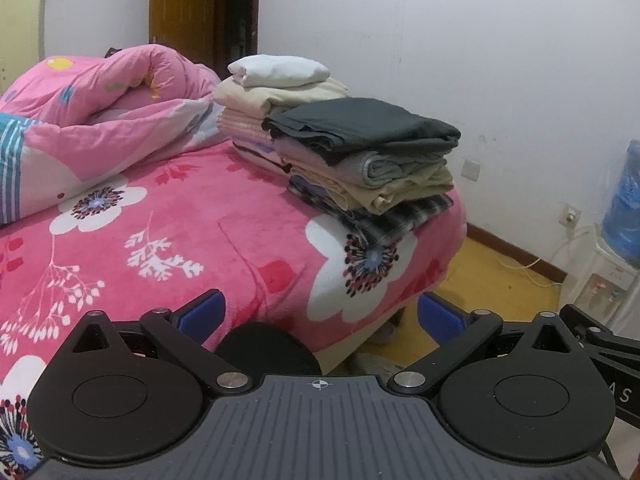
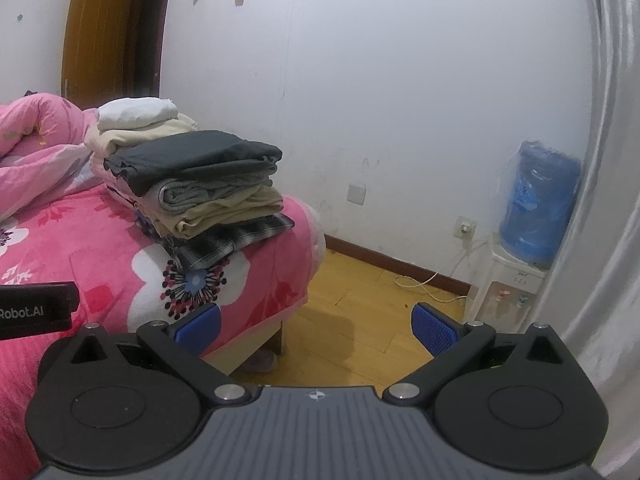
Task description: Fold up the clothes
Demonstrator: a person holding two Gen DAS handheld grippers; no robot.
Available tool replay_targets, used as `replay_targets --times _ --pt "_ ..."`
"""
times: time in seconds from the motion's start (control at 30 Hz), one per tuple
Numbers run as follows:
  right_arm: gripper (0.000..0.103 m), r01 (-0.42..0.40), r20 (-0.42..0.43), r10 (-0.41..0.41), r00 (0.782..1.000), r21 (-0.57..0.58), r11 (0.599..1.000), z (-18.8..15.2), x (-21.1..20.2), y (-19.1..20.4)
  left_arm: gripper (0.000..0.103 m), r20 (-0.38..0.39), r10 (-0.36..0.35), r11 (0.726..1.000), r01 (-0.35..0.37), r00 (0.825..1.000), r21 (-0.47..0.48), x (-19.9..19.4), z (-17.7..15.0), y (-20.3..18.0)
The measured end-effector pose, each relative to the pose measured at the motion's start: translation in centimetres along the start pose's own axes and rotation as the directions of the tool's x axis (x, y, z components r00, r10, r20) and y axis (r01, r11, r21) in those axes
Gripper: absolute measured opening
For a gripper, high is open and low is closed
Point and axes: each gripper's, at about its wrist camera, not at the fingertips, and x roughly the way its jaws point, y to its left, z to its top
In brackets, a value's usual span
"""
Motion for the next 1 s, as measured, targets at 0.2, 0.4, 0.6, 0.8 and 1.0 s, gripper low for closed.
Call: replay_targets --times 0.2,0.4,0.6,0.8,1.0 --pt "0.103 -0.001 0.004 0.001 1.0 -0.02 1.0 0.2 0.3 0.7 0.103 -0.003 0.001 1.0 -0.001 1.0 -0.007 0.1 0.0 0.3" --pt "0.103 -0.002 0.001 0.002 1.0 -0.025 1.0 0.1 0.4 1.1 0.103 -0.014 -0.003 1.0 0.003 1.0 -0.021 0.4 0.0 0.6" --pt "0.103 0.0 -0.004 0.0 1.0 -0.031 1.0 0.2 0.5 1.3 0.103 -0.023 -0.005 1.0 0.004 1.0 -0.029 0.7 0.0 0.8" --pt "0.103 0.004 -0.006 -0.005 1.0 -0.031 0.999 0.1 0.5 1.4 0.103 -0.031 -0.01 0.999 0.009 0.999 -0.033 0.9 -0.1 0.9" --pt "0.103 0.005 -0.007 -0.005 1.0 -0.034 0.999 0.2 0.6 1.4 0.103 -0.034 -0.01 0.999 0.009 0.999 -0.034 1.0 -0.1 0.9"
